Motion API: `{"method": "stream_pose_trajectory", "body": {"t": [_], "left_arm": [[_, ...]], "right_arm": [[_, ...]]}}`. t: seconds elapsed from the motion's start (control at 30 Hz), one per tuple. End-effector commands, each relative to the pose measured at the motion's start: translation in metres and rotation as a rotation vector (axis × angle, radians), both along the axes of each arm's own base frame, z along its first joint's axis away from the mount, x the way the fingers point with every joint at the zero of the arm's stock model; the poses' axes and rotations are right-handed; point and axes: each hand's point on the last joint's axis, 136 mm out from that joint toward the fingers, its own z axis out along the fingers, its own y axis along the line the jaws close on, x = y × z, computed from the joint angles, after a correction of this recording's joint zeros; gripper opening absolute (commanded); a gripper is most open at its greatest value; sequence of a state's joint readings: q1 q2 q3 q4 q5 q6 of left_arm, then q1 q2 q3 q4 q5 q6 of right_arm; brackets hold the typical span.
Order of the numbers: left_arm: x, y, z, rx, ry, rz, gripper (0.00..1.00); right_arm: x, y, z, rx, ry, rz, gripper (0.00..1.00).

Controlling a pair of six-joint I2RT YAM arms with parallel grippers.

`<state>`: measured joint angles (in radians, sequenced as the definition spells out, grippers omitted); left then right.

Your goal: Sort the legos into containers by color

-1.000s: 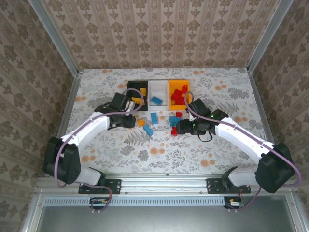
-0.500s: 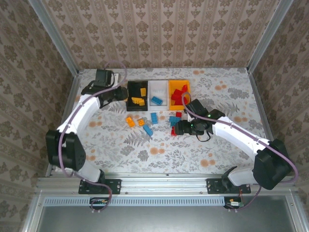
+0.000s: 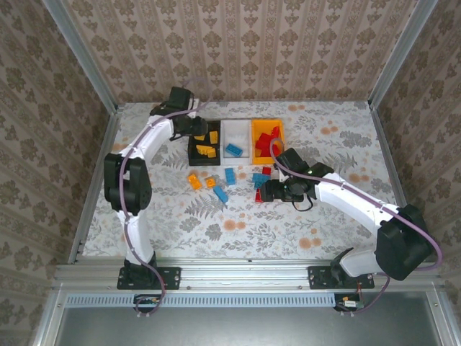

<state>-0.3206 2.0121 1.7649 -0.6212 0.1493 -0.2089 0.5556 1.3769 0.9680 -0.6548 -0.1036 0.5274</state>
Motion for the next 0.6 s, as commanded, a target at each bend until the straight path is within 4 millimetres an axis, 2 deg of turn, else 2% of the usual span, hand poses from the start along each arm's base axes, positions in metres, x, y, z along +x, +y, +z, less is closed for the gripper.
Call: {"method": "stream_pose_trajectory", "body": {"t": [0.0,0.27,0.43,0.57], "left_arm": [[0.001,-0.002,-0.005,0.054,0.016,-0.035,0.37],[0.01,-0.005,-0.033,0.093,0.058,-0.049,0.4],[0.013,-0.008,-0.036,0.09,0.069,-0.056,0.51],[0.01,-0.008,-0.029,0.081,0.064,-0.054,0.67]], "right_arm": [[-0.006,-0.007,-0.008,-0.041,0.019,-0.003,0.78],[-0.01,-0.009,-0.007,-0.047,0.023,-0.006,0.78],[-0.012,-0.011,-0.008,-0.047,0.028,-0.013,0.78],[-0.012,-0.011,-0.01,-0.048,0.031,-0.018,0.79]]}}
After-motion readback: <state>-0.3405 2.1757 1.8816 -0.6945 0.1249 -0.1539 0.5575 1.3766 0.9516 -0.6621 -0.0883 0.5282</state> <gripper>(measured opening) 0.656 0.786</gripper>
